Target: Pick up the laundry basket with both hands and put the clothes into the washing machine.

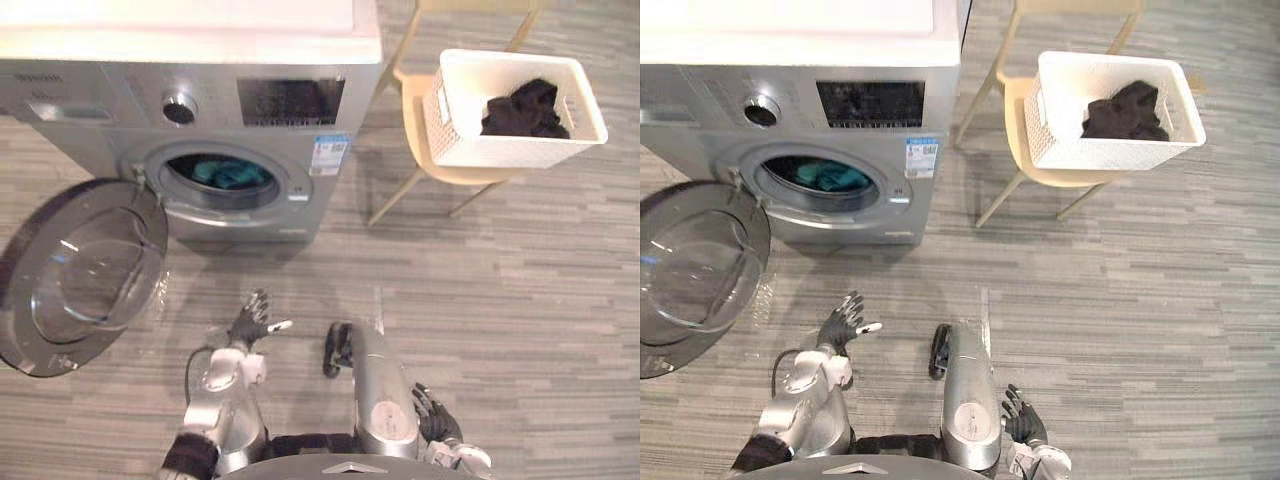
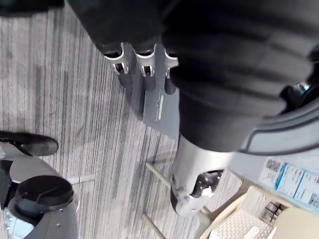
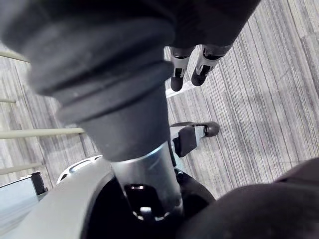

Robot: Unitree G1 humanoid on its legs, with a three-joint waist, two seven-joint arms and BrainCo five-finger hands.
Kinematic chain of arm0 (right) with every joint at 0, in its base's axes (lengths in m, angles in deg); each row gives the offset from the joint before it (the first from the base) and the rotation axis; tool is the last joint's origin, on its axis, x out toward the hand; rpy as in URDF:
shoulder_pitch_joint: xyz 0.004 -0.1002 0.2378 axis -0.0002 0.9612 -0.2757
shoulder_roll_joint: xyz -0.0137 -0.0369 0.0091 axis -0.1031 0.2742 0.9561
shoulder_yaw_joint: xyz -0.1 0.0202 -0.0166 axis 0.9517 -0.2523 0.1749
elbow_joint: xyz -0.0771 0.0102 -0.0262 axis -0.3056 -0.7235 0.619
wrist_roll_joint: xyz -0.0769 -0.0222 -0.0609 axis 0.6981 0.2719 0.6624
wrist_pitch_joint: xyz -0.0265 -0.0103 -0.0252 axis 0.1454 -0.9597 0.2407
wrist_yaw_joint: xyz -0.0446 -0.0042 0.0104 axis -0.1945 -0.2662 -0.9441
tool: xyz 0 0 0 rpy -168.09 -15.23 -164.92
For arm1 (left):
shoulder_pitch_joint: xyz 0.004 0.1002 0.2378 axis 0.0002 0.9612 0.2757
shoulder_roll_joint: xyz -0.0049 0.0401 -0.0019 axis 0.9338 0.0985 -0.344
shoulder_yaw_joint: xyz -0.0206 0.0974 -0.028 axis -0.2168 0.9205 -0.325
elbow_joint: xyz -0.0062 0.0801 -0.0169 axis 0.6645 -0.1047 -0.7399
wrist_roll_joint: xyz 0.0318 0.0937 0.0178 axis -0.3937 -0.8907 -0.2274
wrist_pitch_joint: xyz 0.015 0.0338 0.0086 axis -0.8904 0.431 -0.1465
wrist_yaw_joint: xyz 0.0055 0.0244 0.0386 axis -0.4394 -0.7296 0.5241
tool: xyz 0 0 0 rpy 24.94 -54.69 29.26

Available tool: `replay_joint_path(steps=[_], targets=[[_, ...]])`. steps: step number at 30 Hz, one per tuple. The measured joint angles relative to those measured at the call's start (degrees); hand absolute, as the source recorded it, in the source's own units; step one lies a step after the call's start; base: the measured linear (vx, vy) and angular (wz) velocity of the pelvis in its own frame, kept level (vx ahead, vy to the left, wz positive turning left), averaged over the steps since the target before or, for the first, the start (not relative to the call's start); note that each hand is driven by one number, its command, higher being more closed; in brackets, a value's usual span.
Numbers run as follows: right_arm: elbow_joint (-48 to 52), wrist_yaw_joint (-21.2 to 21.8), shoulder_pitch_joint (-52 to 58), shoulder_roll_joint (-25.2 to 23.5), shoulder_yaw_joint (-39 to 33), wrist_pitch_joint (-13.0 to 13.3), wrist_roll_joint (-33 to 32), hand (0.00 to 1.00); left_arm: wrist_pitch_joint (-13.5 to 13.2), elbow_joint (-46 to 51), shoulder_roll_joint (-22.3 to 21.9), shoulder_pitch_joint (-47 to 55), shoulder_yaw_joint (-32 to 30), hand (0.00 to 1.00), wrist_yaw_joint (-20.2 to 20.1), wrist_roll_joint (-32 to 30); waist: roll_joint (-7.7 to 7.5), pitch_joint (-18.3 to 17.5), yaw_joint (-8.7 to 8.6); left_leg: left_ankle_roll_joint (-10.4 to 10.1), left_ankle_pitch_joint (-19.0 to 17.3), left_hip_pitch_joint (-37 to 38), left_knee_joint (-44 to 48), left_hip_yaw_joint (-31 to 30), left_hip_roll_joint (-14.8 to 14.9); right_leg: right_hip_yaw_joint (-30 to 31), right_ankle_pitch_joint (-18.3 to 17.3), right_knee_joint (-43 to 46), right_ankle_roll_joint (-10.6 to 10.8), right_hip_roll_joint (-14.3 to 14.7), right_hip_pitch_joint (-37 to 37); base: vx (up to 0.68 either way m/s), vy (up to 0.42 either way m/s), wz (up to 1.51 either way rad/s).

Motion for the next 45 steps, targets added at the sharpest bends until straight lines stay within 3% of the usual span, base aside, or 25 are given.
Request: replay_joint_path(steps=[2,4,6,9,12,18,23,29,31,32,33,34,35,36,37,38,39,40,41,42,43,45], targets=[[-2.16,0.12,-0.02,-0.37,-0.82,0.03,0.70,0.00,-0.20,-0.12,-0.11,1.48,-2.62,0.00,0.07,-0.50,0.68,-1.87,-0.23,0.45,4.19,4.00,-8.23,0.09,-2.45,-1.23,3.16,-7.08,0.20,0.10,3.91,0.14,0.001,0.17],[-6.90,0.25,1.67,-1.64,-2.68,-0.07,1.18,0.00,-0.58,-0.22,-1.41,5.32,-5.77,0.00,0.05,-0.64,2.00,-10.13,-0.04,1.17,11.27,7.29,-20.06,0.20,-4.66,-2.59,6.80,-16.19,1.22,0.82,6.46,0.20,-0.035,0.22],[-8.59,0.21,2.76,-2.13,-3.84,-0.08,3.23,0.00,-1.40,-0.18,-2.48,7.35,-7.61,0.00,0.05,-0.94,2.67,-14.16,0.02,1.73,15.69,12.19,-27.93,0.42,-5.59,-3.49,9.13,-22.54,1.41,1.68,11.08,0.24,-0.005,0.20],[-9.58,0.35,4.13,-2.34,-3.79,-0.24,6.34,0.00,-1.58,-0.17,-2.53,10.09,-7.79,0.00,-0.09,-0.97,3.20,-20.45,0.30,1.98,18.94,16.71,-36.00,0.57,-6.44,-4.90,12.34,-30.99,1.98,3.20,16.22,0.25,0.019,0.17],[-13.30,1.11,3.46,-2.31,-3.87,-0.30,7.98,0.00,-1.58,-0.33,-3.55,10.36,-7.76,0.00,-0.26,-0.97,2.77,-23.32,0.94,2.24,19.89,17.71,-38.59,-0.23,-7.11,-6.56,14.88,-37.11,2.27,4.05,19.67,0.12,0.015,0.23],[-15.40,1.23,2.60,-2.47,-3.77,-0.27,9.70,0.00,-1.59,-3.07,-4.03,11.08,-7.51,0.00,-0.36,-1.60,2.08,-24.57,1.23,2.62,20.90,19.83,-41.14,0.86,-7.68,-5.79,15.11,-37.33,2.44,3.59,19.68,0.01,0.021,-0.05],[-15.26,1.38,2.70,-3.01,-5.14,-0.36,9.73,0.00,-1.61,-3.68,-4.91,11.49,-7.45,0.00,-0.64,-2.01,2.16,-25.47,0.34,2.83,20.94,20.20,-41.86,1.70,-9.06,-3.50,13.78,-34.63,3.42,1.98,17.29,-0.07,0.041,-0.15],[-14.34,1.41,1.72,-3.97,-6.48,-1.12,10.14,0.00,-1.39,-5.21,-3.37,11.91,-7.40,0.00,-2.05,-3.20,1.22,-25.32,-0.15,4.73,20.06,19.93,-42.43,11.68,-11.19,8.72,16.98,-34.07,4.50,1.88,8.87,-0.07,0.077,-0.97],[-12.99,1.22,1.86,-4.37,-6.46,-1.68,10.21,0.00,-1.37,-5.17,-2.42,11.55,-7.42,0.00,-2.27,-3.36,0.85,-24.96,-0.90,5.47,18.11,19.77,-39.38,14.87,-10.83,7.08,15.69,-34.90,3.37,1.05,8.89,-0.06,0.077,-0.69],[-12.74,1.26,1.90,-4.15,-6.48,-1.71,10.25,0.00,-1.37,-5.19,-2.41,11.66,-7.44,0.00,-2.26,-3.60,1.56,-24.96,-1.18,6.01,17.95,19.64,-39.19,15.98,-9.76,5.79,14.57,-34.57,2.98,1.03,9.20,-0.07,0.001,-0.62],[-12.49,1.27,1.85,-3.71,-6.58,-1.72,10.31,0.00,-1.42,-5.14,-2.52,11.84,-7.45,0.00,-2.24,-4.23,2.63,-24.55,-1.25,6.59,17.98,19.79,-38.81,18.07,-8.31,1.99,13.62,-30.41,0.95,-0.12,8.23,-0.05,-0.023,-0.48],[-12.17,1.25,1.86,-3.65,-6.82,-1.73,10.32,0.00,-1.41,-5.11,-2.30,11.88,-7.52,0.00,-2.23,-4.29,2.48,-24.62,-1.44,6.47,18.05,19.88,-38.44,18.74,-7.82,0.49,13.11,-26.35,0.14,-0.83,7.44,0.00,-0.060,-0.48],[-11.50,0.99,2.81,-5.30,-7.56,-2.11,11.41,0.00,-1.36,-4.35,-0.59,11.70,-7.69,0.00,-2.06,-4.29,-0.01,-25.26,-1.53,4.86,17.02,20.37,-35.81,18.98,-8.54,-0.93,12.87,-21.48,0.34,-2.57,8.48,0.08,-0.036,-0.36],[-11.56,0.27,3.18,-6.08,-7.53,-2.95,11.88,0.00,-1.35,-4.16,0.06,11.33,-7.79,0.00,-2.01,-4.30,-1.34,-25.85,-1.00,4.22,16.31,20.09,-35.03,18.97,-9.07,0.32,12.19,-23.77,2.55,-2.25,8.83,0.07,-0.058,-0.46],[-11.58,-0.14,3.28,-5.99,-7.77,-3.15,11.92,0.00,-1.18,-4.41,-0.48,10.66,-8.09,0.00,-1.83,-4.29,-1.08,-26.06,-0.53,4.24,15.56,19.56,-34.50,18.56,-8.82,1.35,13.67,-25.89,2.80,-1.31,8.97,-0.04,-0.004,-0.98],[-11.16,0.21,3.94,-4.65,-7.96,-3.48,12.00,0.00,-1.23,-3.03,-1.74,10.51,-7.90,0.00,-1.86,-4.28,1.49,-27.19,1.08,5.48,15.26,18.19,-36.16,15.57,-9.21,3.23,17.05,-35.58,2.59,0.83,10.19,-0.08,0.004,-1.30],[-10.60,0.67,3.70,-2.86,-8.69,-3.90,12.00,0.00,-1.42,-2.89,-3.73,10.16,-8.63,0.00,-1.69,-4.27,3.39,-26.73,1.11,5.99,15.72,17.62,-36.34,18.14,-7.21,1.88,15.43,-31.84,-0.51,0.90,8.65,-0.10,0.037,-1.27],[-9.29,1.15,4.05,-2.75,-8.85,-3.89,11.95,0.00,-1.40,-2.82,-4.37,9.51,-9.18,0.00,-1.50,-4.27,3.89,-26.69,0.54,5.68,15.60,17.33,-36.18,18.85,-6.54,1.78,13.32,-26.46,-1.79,0.23,6.81,-0.02,0.008,-0.74],[-8.44,1.23,4.38,-3.36,-8.74,-3.94,12.03,0.00,-1.40,-2.68,-4.47,8.92,-9.13,0.00,-1.46,-4.27,3.29,-26.84,-0.10,5.19,15.55,17.72,-36.20,18.92,-6.51,2.01,11.76,-23.02,-0.91,-1.43,7.17,0.03,-0.104,-0.46],[-8.63,-0.02,4.57,-4.35,-8.31,-5.49,13.42,0.00,-1.41,-2.39,-3.31,8.10,-9.16,0.00,-1.48,-4.25,0.36,-27.19,0.15,3.96,15.79,18.80,-35.74,20.36,-7.28,1.87,10.07,-27.23,2.86,-4.13,10.79,0.05,-0.155,-0.47],[-8.75,-0.28,4.57,-4.42,-7.92,-5.81,13.68,0.00,-1.34,-2.81,-3.54,7.78,-9.06,0.00,-1.44,-4.25,0.36,-27.22,0.47,3.61,16.20,19.01,-35.49,20.78,-6.56,1.49,11.60,-28.65,5.56,-3.85,11.25,0.05,-0.197,-0.47],[-8.37,-0.42,4.59,-3.14,-6.39,-5.79,13.69,0.00,-1.39,-3.30,-4.84,7.79,-8.03,0.00,-1.51,-4.19,1.95,-27.60,0.22,2.53,17.17,19.05,-35.41,20.87,-3.90,0.12,12.57,-31.82,5.63,-0.39,12.33,0.04,-0.170,-0.25]])
